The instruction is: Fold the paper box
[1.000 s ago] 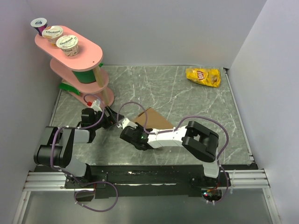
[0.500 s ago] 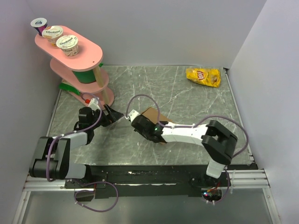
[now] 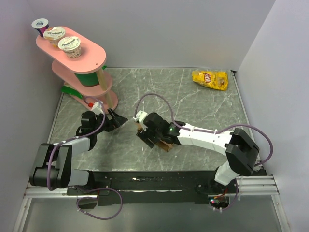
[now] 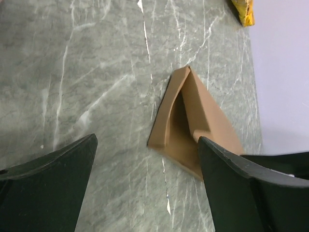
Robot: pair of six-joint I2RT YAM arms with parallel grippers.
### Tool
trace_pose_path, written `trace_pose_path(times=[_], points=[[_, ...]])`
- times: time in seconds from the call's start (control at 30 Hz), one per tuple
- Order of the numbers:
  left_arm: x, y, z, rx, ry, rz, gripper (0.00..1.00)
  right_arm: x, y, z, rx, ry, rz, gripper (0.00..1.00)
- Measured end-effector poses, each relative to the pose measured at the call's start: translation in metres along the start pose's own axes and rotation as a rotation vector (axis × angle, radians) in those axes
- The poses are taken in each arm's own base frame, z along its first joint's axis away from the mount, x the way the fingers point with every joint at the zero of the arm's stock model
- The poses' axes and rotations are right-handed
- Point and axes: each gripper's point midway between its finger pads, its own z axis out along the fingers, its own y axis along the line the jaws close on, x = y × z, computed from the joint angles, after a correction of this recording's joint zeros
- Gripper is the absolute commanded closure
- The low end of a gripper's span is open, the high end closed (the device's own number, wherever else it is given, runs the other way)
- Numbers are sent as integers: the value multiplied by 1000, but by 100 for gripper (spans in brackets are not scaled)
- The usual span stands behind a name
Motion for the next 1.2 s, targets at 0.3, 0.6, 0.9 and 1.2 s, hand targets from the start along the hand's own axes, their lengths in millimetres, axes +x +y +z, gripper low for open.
trace_pose_path(times=[0.3, 0.6, 0.9, 1.2], points=[[3, 1, 1, 0, 11, -5, 9, -5, 22, -23, -94, 4, -12, 8], [18, 5, 7, 25, 72, -24, 11, -52, 5, -61, -219, -145, 83, 11], [31, -16, 13, 106, 111, 17, 9, -24, -16, -36, -248, -94, 110, 11], [43, -23, 37, 141, 185, 25, 11, 26, -7, 14, -263, 23, 105, 30]])
